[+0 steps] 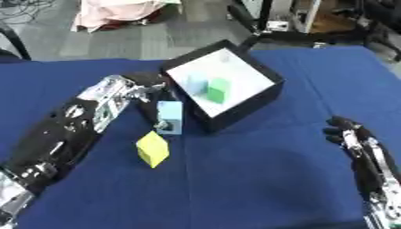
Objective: Pick up objects on the table and place them in the box.
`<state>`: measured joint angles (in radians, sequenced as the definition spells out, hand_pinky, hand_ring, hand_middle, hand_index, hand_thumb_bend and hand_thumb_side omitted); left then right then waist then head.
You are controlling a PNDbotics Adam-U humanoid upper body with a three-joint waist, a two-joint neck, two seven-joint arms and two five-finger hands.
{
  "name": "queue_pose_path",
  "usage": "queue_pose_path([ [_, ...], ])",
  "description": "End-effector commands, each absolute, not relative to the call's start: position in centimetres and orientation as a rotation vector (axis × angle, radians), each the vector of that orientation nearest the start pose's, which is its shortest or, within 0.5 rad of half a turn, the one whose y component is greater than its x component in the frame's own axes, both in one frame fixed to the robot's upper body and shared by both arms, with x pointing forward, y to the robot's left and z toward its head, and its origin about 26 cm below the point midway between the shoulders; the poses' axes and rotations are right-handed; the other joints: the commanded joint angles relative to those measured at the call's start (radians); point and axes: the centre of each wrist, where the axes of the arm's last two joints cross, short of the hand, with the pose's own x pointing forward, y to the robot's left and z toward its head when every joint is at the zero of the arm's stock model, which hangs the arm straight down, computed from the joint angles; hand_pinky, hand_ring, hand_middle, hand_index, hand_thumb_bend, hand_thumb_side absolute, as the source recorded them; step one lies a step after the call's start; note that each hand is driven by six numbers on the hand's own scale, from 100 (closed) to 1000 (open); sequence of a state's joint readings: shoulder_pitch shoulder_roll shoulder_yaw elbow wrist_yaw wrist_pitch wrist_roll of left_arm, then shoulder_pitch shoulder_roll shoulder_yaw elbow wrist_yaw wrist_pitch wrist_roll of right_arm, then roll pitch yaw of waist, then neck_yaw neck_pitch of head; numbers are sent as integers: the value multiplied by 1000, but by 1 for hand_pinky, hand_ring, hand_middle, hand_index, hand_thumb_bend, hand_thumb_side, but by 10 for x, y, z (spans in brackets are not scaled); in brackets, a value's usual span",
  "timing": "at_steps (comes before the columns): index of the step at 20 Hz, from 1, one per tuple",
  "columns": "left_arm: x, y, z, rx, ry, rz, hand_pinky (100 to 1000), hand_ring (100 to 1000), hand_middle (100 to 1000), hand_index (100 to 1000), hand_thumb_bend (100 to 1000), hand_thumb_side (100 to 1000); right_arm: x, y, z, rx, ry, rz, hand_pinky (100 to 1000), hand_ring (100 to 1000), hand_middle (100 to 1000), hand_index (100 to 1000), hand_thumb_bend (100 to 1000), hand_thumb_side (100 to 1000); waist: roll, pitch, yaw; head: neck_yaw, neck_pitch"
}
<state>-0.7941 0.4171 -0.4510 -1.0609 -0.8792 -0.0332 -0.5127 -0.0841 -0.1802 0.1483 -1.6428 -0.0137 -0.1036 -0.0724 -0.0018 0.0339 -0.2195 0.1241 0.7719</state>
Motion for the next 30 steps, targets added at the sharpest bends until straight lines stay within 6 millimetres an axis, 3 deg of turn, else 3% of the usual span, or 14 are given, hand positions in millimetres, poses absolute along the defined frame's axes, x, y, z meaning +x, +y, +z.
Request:
queue_pose_path([
  [1,448,220,140,752,-1169,-1753,596,366,336,533,507,364,296,-236,37,-33,-1834,219,807,763,748,792,100,741,-10,-21,-1,2,-2],
  [3,449,221,157,758,-1188,-1764,594,357,324,522,500,365,296,-236,36,-34,-1833,220,807,763,748,792,100,741,-9,-22,-1,2,-2],
  [9,442,213,233,833,-1309,-1727,622,387,351,548,536,403,295,-236,35,-37,-1826,220,807,763,748,792,100,744,-9,-26,3,-3,-2],
  [12,446,196,246,886,-1366,-1681,634,411,373,568,557,411,295,-236,34,-32,-1824,222,807,762,748,792,100,744,-11,-27,-1,1,-2],
  [16,461,174,231,911,-1376,-1644,649,426,386,579,586,410,295,-233,35,-22,-1827,223,806,762,748,792,100,746,-15,-25,-13,11,-2],
  [23,480,145,182,1027,-1419,-1429,679,471,430,615,656,423,296,-226,36,15,-1829,236,806,762,748,792,100,746,-22,-23,-38,32,-2],
  [27,482,140,156,1089,-1405,-1357,716,559,528,705,717,434,297,-224,37,22,-1832,236,806,762,748,792,100,744,-23,-24,-44,34,-2],
  [30,483,141,145,1080,-1404,-1332,754,649,635,793,842,481,297,-224,37,25,-1834,235,806,762,748,792,100,744,-24,-24,-45,32,-2],
])
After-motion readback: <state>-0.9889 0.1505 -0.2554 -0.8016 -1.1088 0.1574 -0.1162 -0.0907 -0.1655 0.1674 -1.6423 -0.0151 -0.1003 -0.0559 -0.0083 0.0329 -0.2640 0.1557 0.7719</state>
